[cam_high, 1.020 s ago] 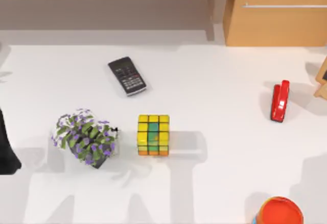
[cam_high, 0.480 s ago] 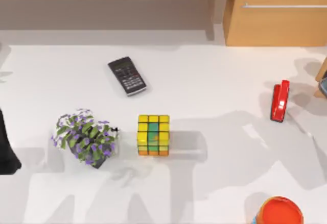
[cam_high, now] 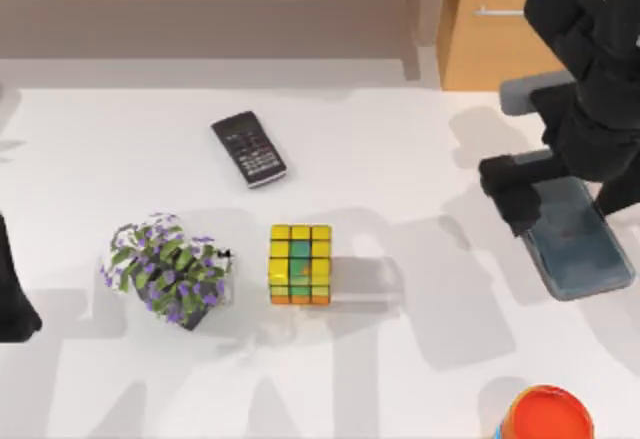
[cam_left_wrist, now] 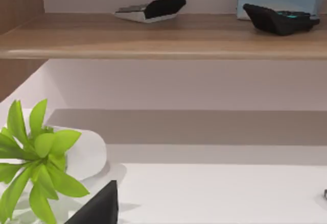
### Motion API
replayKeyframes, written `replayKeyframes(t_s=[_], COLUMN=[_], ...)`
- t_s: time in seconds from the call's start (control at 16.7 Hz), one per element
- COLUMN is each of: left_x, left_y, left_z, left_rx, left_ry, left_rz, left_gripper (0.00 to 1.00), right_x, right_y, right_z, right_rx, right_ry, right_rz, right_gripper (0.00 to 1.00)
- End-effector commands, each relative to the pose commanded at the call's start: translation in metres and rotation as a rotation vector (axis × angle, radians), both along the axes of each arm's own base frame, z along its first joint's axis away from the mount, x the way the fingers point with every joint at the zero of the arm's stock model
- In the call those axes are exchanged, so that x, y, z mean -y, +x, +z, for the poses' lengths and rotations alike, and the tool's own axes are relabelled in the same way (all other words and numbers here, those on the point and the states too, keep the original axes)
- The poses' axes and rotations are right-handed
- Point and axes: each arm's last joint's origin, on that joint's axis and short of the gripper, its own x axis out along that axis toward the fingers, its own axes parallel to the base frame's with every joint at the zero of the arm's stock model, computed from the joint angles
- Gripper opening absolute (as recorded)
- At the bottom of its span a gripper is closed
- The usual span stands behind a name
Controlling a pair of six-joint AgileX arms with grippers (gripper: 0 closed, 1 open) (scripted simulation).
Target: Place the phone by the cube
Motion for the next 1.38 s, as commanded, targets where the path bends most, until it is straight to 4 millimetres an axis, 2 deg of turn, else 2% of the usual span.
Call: replayKeyframes(t_s=[0.24,0.54,0.84,1.38], left_x=[0.0,0.0,0.0,0.0], left_y=[0.0,0.0,0.0,0.0], left_z=[0.0,0.0,0.0,0.0], left_rx=[0.0,0.0,0.0,0.0], left_ry=[0.0,0.0,0.0,0.0], left_rz=[0.0,0.0,0.0,0.0], left_gripper=[1.0,1.0,1.0,1.0], right_x=[-0.042,-0.071,-0.082,-0.08], right_y=[-0.002,-0.001,0.001,0.001], right_z=[-0.008,-0.02,-0.028,-0.025], right_rx=[-0.02,-0.023,-0.015,-0.01], right_ry=[0.002,0.005,0.006,0.011], right_rz=[-0.093,-0.201,-0.254,-0.267], right_gripper=[0.0,0.0,0.0,0.0])
